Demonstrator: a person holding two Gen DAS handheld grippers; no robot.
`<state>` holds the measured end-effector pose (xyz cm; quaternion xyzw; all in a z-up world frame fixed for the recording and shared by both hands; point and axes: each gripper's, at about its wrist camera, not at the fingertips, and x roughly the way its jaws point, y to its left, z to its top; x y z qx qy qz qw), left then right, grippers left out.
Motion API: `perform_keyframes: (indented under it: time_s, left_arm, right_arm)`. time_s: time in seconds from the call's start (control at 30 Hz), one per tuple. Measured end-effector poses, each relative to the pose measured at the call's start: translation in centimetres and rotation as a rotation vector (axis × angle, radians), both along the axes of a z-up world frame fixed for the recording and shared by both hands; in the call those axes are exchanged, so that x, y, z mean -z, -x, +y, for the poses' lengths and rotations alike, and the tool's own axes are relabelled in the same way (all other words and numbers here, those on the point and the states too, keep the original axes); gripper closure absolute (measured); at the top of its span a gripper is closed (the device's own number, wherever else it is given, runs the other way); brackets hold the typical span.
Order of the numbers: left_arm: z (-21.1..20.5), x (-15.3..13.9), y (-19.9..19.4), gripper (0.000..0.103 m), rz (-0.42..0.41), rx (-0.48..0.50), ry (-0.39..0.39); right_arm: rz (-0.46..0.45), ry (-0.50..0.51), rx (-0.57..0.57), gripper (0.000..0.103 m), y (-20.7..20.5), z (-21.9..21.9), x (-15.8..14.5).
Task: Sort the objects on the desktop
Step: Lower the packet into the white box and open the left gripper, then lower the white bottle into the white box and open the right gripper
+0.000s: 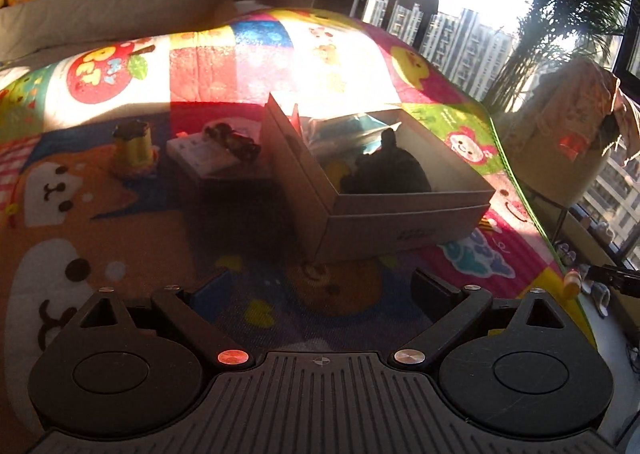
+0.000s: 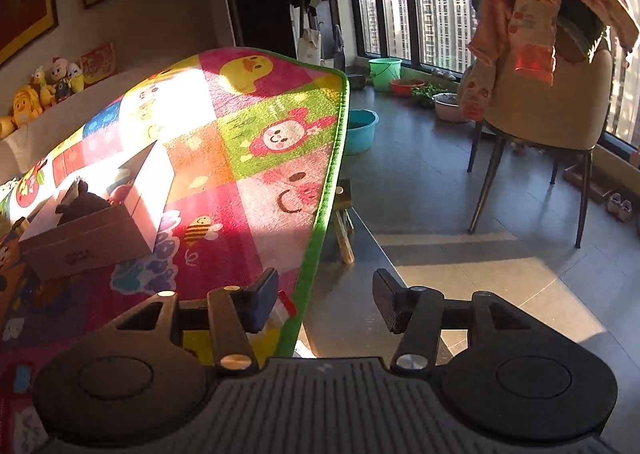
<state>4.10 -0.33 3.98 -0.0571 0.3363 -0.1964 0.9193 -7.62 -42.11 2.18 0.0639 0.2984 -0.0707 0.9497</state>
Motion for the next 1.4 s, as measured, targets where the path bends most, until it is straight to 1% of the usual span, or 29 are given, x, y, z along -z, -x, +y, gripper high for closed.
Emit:
perform_keyframes:
  time_s: [0.03, 0.1, 0.17, 0.3, 0.37, 0.4, 0.5, 0.57, 0.6, 0.63, 0.7, 0.77, 0.87, 0.97, 1.03, 1.1, 1.17, 1.2, 1.23, 1.27, 1.33, 1.4]
  left_arm:
    - [0.0, -0.1, 0.3, 0.003, -0.002, 0.004, -0.004]
    - [0.0, -0.3, 0.8, 0.003, -0.001, 0.011, -0.013]
    - [0.0, -0.2, 1.3, 0.003, 0.005, 0.014, -0.013]
    - [0.1, 0.0, 1.8, 0.003, 0.020, 0.017, -0.009]
    - [0.1, 0.2, 2.1, 0.003, 0.025, 0.019, -0.007]
    - [0.1, 0.3, 2.1, 0.003, 0.028, 0.018, -0.007]
    - [0.2, 0.6, 2.4, 0.003, 0.031, 0.018, -0.001]
    - [0.3, 0.6, 2.8, 0.003, 0.028, 0.022, 0.001]
    - [0.3, 0.6, 3.0, 0.003, 0.025, 0.023, -0.005]
    - [0.3, 0.6, 3.2, 0.003, 0.020, 0.022, -0.016]
    - [0.4, 0.5, 3.6, 0.003, 0.002, 0.020, -0.043]
    - [0.6, 0.4, 4.1, 0.002, -0.017, 0.019, -0.057]
    - [1.0, 0.1, 4.4, 0.002, -0.034, 0.017, -0.044]
    - [1.6, -0.5, 4.5, 0.002, -0.056, 0.009, -0.025]
    - [2.1, -1.3, 4.4, 0.002, -0.080, 0.004, -0.018]
    - [2.6, -1.9, 4.4, 0.002, -0.102, -0.001, -0.013]
    - [3.2, -2.2, 4.3, 0.002, -0.117, -0.010, -0.005]
    - [3.5, -2.2, 4.2, 0.001, -0.119, -0.016, -0.003]
    - [3.9, -2.0, 4.1, 0.001, -0.117, -0.024, -0.004]
    - [4.3, -1.8, 4.0, 0.001, -0.112, -0.032, -0.006]
    - [5.1, -1.1, 3.7, 0.001, -0.093, -0.054, -0.012]
    - [6.0, -0.2, 3.4, 0.001, -0.072, -0.086, -0.016]
  right_arm:
    - [-0.001, 0.014, -0.032, 0.044, -0.3, 0.7, 0.3]
    - [-0.001, 0.053, -0.080, 0.042, -0.8, 1.7, 1.0]
    - [0.012, 0.075, -0.104, 0.042, -1.4, 1.9, 1.7]
    - [0.065, 0.062, -0.125, 0.042, -2.6, 1.4, 3.2]
    - [0.057, 0.058, -0.143, 0.049, -2.6, 1.5, 3.4]
    - [0.058, 0.063, -0.147, 0.056, -2.5, 1.7, 3.3]
    - [0.042, 0.083, -0.136, 0.056, -2.2, 2.2, 2.7]
    - [0.048, 0.057, -0.154, 0.056, -2.0, 2.6, 1.7]
    - [0.049, 0.029, -0.185, 0.056, -1.8, 3.0, 0.8]
    - [0.043, 0.025, -0.215, 0.056, -1.6, 3.6, 0.0]
    - [0.013, 0.066, -0.268, 0.056, -1.0, 5.3, -1.9]
    - [-0.044, 0.122, -0.332, 0.056, -0.6, 7.4, -4.7]
    - [-0.111, 0.160, -0.408, 0.056, -0.9, 10.0, -8.0]
    - [-0.158, 0.193, -0.475, 0.056, -3.1, 12.8, -10.9]
    - [-0.170, 0.203, -0.496, 0.056, -5.3, 14.0, -12.3]
    - [-0.139, 0.174, -0.494, 0.056, -8.6, 14.8, -13.6]
    - [-0.092, 0.142, -0.477, 0.056, -11.5, 15.3, -14.2]
    - [-0.074, 0.138, -0.453, 0.054, -12.8, 15.6, -14.3]
    - [-0.065, 0.139, -0.438, 0.046, -13.7, 15.9, -14.3]
    - [-0.064, 0.141, -0.429, 0.043, -14.4, 16.1, -14.2]
    - [-0.051, 0.136, -0.422, 0.043, -15.1, 16.5, -14.0]
    - [-0.035, 0.107, -0.423, 0.042, -15.4, 16.9, -13.8]
